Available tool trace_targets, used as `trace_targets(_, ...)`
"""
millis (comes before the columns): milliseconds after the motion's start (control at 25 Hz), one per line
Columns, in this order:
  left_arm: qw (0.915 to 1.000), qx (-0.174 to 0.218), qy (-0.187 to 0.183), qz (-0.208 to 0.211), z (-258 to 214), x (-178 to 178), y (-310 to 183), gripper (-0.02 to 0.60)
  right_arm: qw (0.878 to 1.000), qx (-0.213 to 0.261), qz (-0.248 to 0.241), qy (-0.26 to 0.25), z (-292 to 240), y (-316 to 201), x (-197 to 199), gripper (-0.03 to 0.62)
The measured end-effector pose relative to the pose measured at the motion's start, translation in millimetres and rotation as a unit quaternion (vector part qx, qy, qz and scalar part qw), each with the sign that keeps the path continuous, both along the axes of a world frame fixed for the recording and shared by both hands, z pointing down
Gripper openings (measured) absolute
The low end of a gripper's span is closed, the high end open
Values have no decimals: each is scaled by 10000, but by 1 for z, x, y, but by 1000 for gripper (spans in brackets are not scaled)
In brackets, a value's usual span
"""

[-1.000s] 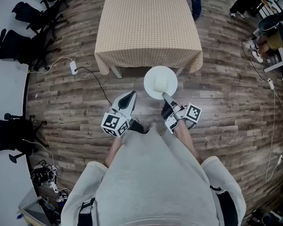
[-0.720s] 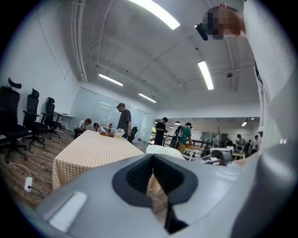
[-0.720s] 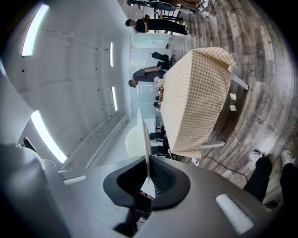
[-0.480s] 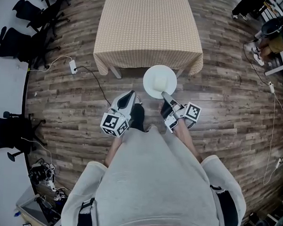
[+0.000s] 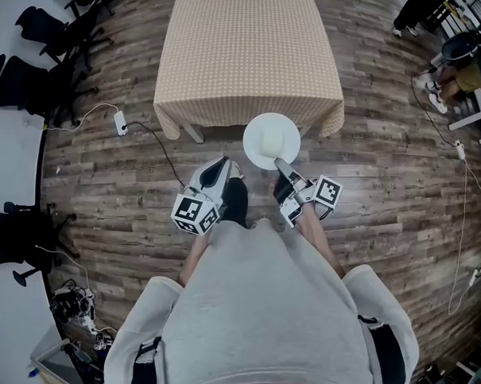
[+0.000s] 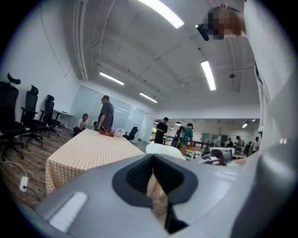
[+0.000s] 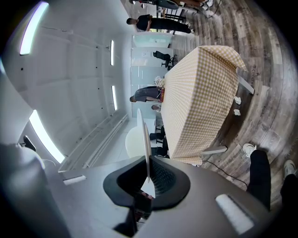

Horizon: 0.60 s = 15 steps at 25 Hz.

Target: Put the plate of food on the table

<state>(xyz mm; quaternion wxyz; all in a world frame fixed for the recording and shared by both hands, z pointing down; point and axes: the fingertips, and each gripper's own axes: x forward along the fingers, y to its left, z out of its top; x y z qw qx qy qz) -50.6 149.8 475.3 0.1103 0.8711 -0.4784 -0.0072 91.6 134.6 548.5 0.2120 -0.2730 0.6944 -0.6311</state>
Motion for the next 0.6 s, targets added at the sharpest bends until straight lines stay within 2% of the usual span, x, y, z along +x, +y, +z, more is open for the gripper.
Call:
trace_targets(240, 10000, -55, 45, 20, 5, -3, -43, 8, 9999, -99, -10, 12, 7, -39, -4, 11)
trace_targets(600, 9999, -154, 74, 10, 6, -26, -111, 8, 9998, -202, -16, 64, 9, -105, -25, 11)
